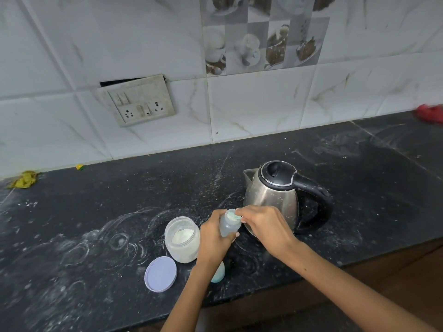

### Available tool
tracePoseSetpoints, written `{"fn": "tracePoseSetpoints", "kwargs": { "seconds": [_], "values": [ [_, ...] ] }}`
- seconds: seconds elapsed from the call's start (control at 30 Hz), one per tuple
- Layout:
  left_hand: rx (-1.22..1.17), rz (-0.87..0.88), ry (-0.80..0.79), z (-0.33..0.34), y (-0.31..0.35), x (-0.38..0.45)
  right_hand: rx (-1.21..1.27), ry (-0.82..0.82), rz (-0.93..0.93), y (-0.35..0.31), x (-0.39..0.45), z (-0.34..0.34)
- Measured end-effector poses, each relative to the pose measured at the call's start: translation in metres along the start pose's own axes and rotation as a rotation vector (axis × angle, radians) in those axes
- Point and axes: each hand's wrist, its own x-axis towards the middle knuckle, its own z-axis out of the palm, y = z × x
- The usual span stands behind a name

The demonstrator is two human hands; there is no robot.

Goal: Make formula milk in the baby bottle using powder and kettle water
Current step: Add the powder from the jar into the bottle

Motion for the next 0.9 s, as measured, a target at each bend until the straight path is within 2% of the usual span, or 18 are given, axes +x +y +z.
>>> {"fn": "tracePoseSetpoints", "kwargs": {
  "seconds": [0.17, 0.23, 0.37, 0.53, 0.73, 0.83, 0.9],
  "values": [
    [0.063, 0.028, 0.008, -0.002, 0.004, 0.002, -0.200, -0.108, 0.208, -0.005, 0.007, -0.004],
    [0.047, 0.022, 0.020, -0.001, 0.005, 0.002, -0.220, -0.130, 0.171, -0.003, 0.007, -0.004],
    [-0.031, -0.016, 0.013, -0.006, 0.003, 0.003, -0.166, -0.130, -0.038, 0.009, -0.002, -0.004],
    [-0.074, -0.011, -0.020, -0.009, 0.006, 0.001, -0.038, 0.063, -0.189, 0.014, -0.013, -0.009],
    [-0.086, -0.006, -0.018, -0.011, 0.006, -0.003, 0.062, 0.102, -0.182, 0.014, -0.016, -0.005],
    [-0.050, 0.000, -0.022, -0.010, 0.006, -0.004, 0.103, 0.082, -0.087, 0.016, -0.011, -0.009],
    [-0.066, -0.005, -0.028, -0.009, 0.006, -0.006, 0.091, 0.109, -0.104, 0.017, -0.010, -0.008]
  ]
}}
